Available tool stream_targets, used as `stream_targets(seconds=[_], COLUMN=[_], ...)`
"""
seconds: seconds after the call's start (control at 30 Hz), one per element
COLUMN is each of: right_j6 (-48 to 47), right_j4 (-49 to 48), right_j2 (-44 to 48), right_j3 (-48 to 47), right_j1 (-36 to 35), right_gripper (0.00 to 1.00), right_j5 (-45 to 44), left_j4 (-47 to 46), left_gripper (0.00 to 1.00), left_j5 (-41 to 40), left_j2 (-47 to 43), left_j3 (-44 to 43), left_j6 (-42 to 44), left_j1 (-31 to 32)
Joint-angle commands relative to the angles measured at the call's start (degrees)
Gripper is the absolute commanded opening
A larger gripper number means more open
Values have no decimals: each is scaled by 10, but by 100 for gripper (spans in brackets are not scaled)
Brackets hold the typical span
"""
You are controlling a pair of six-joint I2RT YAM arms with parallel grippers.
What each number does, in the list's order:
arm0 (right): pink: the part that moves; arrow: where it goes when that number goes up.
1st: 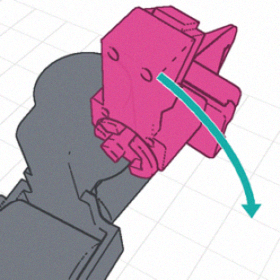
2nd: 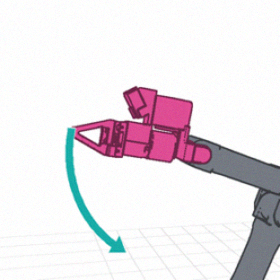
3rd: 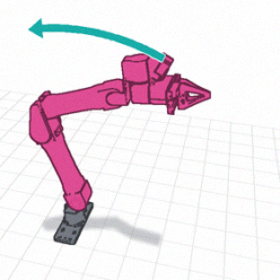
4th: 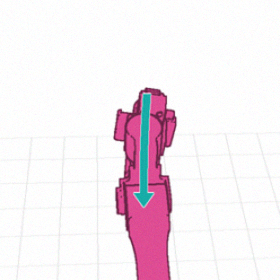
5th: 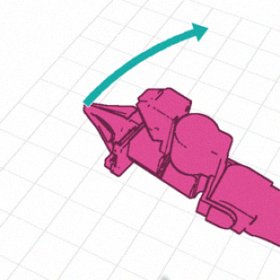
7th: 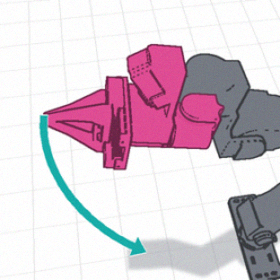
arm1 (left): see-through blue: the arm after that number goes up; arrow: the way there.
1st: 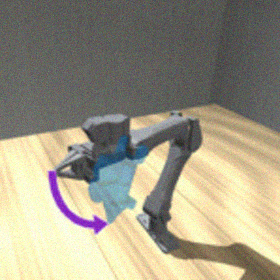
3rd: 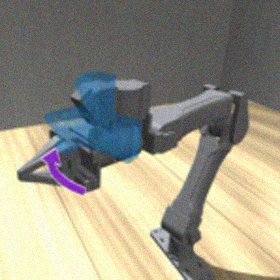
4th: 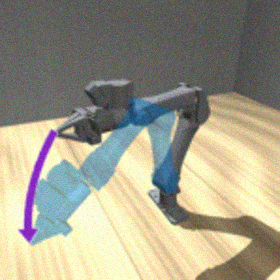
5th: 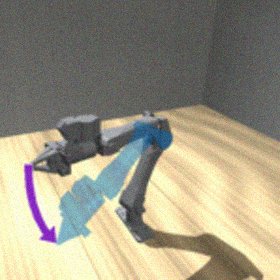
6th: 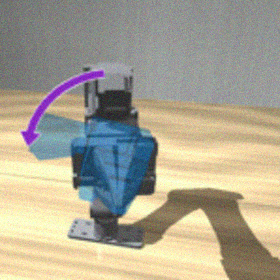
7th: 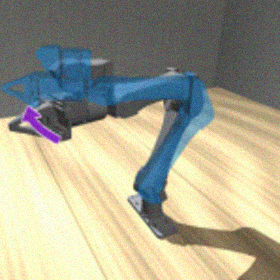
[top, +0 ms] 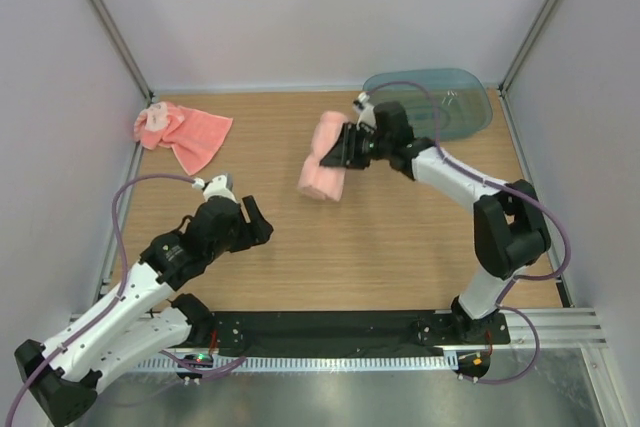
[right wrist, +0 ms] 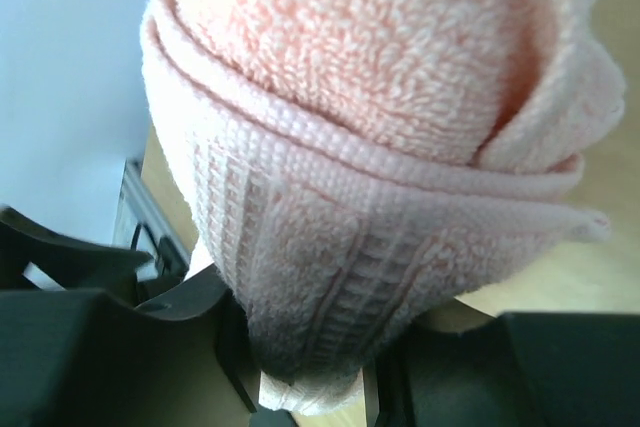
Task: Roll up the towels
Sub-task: Place the rolled towel into the container
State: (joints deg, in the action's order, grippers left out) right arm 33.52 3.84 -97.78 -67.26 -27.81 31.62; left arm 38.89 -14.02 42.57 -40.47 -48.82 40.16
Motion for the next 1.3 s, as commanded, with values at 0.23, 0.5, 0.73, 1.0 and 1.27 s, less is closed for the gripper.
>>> stream_targets(seconds=[0.23,0.5,0.73,1.0,1.27], right_j6=[-201,-256,-267,-306,-310], right_j4=[278,373,376,389,410], right_j2=[-119,-304,-403,-477,-533], right_j3=[-361,-626,-716,-743,-747], right_j1=[205,308,312,307,287], right_gripper=[1,1,1,1,1], right_j5=[72,93,110,120,215], left_j4=[160,123,116,116,119], left_gripper=[72,72,70,70,68], left_j5=[-42,-7,-20,-30,-35], left_j2=[-2,-27,-23,-24,-20], left_j3=[-133,-114,-109,-107,-109], left_j6=[107,139,140,136,135], left_j1=[2,2,1,1,1])
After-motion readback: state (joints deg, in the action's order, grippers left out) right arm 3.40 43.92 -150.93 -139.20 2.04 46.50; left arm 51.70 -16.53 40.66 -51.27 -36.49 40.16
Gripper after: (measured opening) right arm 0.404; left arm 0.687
